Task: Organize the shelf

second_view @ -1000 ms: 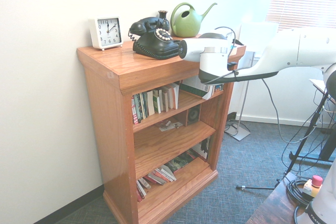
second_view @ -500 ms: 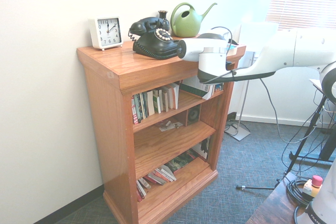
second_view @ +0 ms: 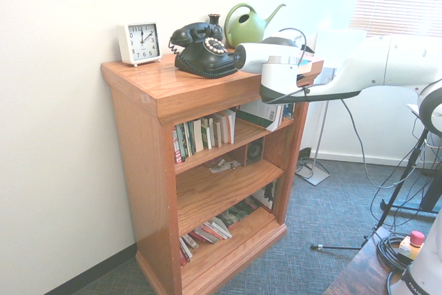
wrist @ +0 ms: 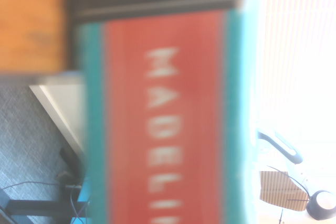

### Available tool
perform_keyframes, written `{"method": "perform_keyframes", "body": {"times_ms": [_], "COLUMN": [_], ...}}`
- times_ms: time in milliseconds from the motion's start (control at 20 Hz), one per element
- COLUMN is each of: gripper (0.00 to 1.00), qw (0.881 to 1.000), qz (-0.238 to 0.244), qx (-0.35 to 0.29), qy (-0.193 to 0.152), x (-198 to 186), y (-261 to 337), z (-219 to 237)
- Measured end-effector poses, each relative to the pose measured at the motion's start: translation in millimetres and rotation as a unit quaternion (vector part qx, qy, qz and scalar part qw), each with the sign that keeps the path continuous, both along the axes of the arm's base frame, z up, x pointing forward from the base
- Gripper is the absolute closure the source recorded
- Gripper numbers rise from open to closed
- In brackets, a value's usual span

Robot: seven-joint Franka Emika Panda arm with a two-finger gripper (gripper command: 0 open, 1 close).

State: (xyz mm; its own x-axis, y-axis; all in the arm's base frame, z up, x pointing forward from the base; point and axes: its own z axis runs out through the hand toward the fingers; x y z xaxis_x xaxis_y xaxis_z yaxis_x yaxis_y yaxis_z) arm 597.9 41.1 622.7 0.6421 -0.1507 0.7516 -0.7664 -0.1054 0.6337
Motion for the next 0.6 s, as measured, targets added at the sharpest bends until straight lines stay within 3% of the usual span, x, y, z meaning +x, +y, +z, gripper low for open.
{"method": "perform_keyframes", "body": {"times_ms": [600], "gripper": [1.00], "qw": [1.000], "qz": [0.008], "qx": [-0.001], "qy": [0.011], "x": [7.1], "y": [4.5], "z": [-10.1]}}
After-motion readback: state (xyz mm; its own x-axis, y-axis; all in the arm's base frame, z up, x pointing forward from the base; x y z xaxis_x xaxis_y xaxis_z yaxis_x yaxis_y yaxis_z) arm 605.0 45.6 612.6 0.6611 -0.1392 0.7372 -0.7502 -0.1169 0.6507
